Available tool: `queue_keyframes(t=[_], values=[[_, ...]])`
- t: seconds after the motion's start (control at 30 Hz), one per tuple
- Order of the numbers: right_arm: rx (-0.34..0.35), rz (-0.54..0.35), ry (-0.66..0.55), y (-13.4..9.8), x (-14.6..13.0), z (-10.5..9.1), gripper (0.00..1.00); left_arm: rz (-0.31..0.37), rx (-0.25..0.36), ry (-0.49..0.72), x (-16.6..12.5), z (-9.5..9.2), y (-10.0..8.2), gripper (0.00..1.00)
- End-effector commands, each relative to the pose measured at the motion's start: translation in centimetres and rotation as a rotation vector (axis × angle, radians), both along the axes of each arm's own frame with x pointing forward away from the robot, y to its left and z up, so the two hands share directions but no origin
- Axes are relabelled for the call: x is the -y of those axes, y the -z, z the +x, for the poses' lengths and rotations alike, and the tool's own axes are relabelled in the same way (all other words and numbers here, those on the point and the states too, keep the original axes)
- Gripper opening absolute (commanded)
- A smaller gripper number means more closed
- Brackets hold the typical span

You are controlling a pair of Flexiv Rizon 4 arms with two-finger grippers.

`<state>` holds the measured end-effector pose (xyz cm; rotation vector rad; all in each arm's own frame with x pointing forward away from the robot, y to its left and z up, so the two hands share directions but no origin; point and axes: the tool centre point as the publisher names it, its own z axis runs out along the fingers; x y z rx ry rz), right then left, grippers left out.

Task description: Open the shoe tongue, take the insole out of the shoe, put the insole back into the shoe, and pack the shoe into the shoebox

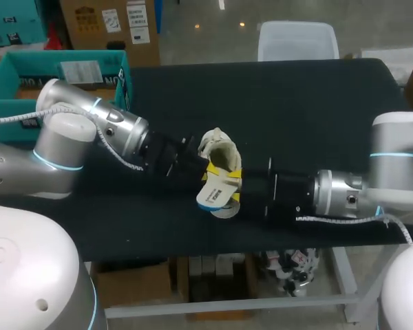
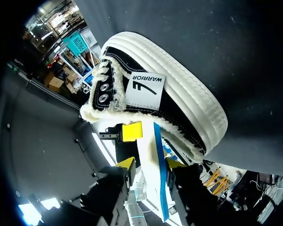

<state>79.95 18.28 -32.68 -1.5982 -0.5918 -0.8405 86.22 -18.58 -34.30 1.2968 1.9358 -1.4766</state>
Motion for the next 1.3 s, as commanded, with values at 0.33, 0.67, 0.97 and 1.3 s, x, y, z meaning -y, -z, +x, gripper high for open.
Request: queue_keyframes(t=[0.33, 0.67, 0.97, 1.3], values=[[-0.021, 0.004, -0.026, 0.6, 0.0, 0.4, 0.0, 0.005, 0.021, 0.018, -0.3, -1.5, -1.3, 0.81], [-0.029, -0.003, -0.029, 0.7, 0.0, 0.5, 0.0, 0.013, 0.047, 0.065, 0.0, -3.0, -2.1, 0.0], [-0.044, -0.006, -0.016, 1.6, 0.1, 1.2, 0.0, 0.041, 0.034, 0.063, 0.5, -1.7, -0.9, 0.0], [-0.069, 0.014, -0.03, 3.0, -0.3, 3.1, 0.0, 0.066, 0.013, 0.046, 0.8, 0.0, 0.2, 0.0]])
